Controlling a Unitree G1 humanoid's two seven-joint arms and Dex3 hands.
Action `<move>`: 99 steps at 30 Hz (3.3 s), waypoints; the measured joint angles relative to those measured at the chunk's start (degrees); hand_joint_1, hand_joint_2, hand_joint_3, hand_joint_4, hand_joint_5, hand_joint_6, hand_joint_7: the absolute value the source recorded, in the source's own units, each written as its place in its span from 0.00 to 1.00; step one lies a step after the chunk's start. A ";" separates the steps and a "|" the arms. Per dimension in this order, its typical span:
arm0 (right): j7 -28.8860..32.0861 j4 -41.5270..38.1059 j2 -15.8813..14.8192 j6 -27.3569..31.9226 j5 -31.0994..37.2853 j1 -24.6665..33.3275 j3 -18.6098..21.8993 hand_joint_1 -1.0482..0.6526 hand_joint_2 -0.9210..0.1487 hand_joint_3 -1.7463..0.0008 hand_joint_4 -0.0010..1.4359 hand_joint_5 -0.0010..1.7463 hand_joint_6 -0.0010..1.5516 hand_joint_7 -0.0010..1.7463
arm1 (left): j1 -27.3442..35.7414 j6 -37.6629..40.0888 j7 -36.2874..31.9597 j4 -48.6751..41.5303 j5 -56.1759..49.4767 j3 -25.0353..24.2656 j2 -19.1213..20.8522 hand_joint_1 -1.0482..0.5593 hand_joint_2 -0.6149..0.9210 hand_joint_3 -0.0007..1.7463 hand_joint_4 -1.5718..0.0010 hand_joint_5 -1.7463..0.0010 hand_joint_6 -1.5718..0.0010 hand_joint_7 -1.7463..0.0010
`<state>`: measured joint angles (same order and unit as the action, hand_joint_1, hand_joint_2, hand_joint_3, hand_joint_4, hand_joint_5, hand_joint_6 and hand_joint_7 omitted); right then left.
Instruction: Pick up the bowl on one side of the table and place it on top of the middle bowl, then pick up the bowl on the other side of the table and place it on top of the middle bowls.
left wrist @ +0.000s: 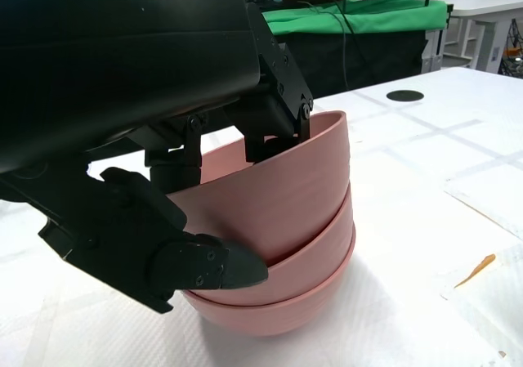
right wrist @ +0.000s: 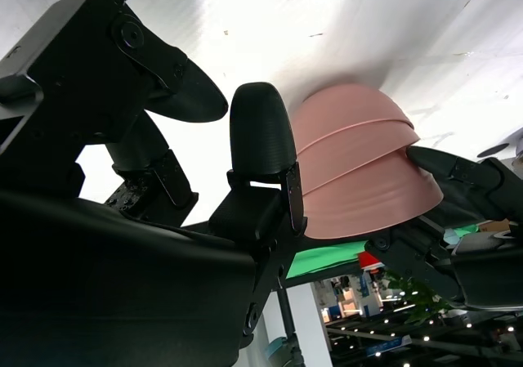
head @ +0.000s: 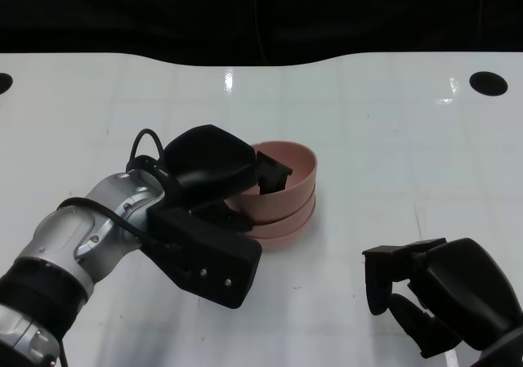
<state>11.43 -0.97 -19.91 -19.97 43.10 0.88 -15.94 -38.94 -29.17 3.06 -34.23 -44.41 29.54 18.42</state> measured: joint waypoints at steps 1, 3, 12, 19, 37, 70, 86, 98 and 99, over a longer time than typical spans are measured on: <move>-0.01 0.00 0.00 0.00 0.00 0.00 0.00 0.54 0.67 0.17 0.67 1.00 0.52 0.89 | -0.10 0.16 -0.18 -0.14 -0.54 0.27 -0.02 0.46 0.97 0.18 0.59 0.37 0.55 0.63; -0.02 0.01 0.00 0.01 -0.02 0.00 0.00 0.54 0.67 0.17 0.67 1.00 0.53 0.87 | -0.38 1.25 -1.01 -0.73 -2.54 1.24 -0.16 0.44 0.99 0.12 0.64 0.45 0.55 0.82; -0.17 0.07 0.00 0.53 -0.01 0.00 -0.02 0.54 0.66 0.18 0.66 1.00 0.53 0.87 | -1.06 2.97 0.77 -0.82 -4.17 2.87 -0.31 0.34 1.00 0.07 0.75 0.71 0.64 1.00; -0.17 0.07 0.00 0.53 0.03 -0.01 -0.04 0.54 0.66 0.19 0.67 1.00 0.53 0.88 | -1.04 3.62 7.05 1.23 -1.68 2.78 0.11 0.27 1.00 0.11 0.80 0.78 0.70 1.00; -0.55 0.16 -0.03 1.05 0.10 -0.06 -0.08 0.54 0.66 0.18 0.67 1.00 0.54 0.86 | 2.63 5.64 11.33 12.64 2.18 -0.61 4.48 0.19 1.00 0.16 0.90 0.81 0.81 1.00; -0.71 0.38 -0.13 1.22 -0.07 -0.12 -0.08 0.54 0.67 0.18 0.67 1.00 0.52 0.88 | 24.61 -16.08 -4.78 16.90 19.19 -20.81 8.52 0.47 1.00 0.14 0.59 0.44 0.44 0.85; -0.80 0.33 -0.34 0.59 -0.52 -0.08 0.07 0.54 0.68 0.17 0.67 1.00 0.53 0.87 | 37.07 -9.14 10.31 23.96 42.40 -22.52 7.50 0.55 0.78 0.51 0.50 0.18 0.46 0.39; -1.69 0.46 -0.42 1.04 -0.95 -0.06 0.15 0.55 0.68 0.18 0.67 1.00 0.53 0.86 | 45.14 3.56 15.90 32.42 49.88 -24.34 4.31 0.60 0.70 0.73 0.48 0.04 0.50 0.19; -1.75 0.46 -0.43 1.05 -0.96 -0.05 0.15 0.55 0.67 0.18 0.67 1.00 0.53 0.85 | 45.32 4.39 16.05 32.98 50.09 -24.65 4.04 0.60 0.71 0.73 0.48 0.03 0.52 0.16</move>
<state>9.68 -0.51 -20.34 -18.93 42.13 0.82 -15.79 6.38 -24.78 19.10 -1.26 5.69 4.89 22.46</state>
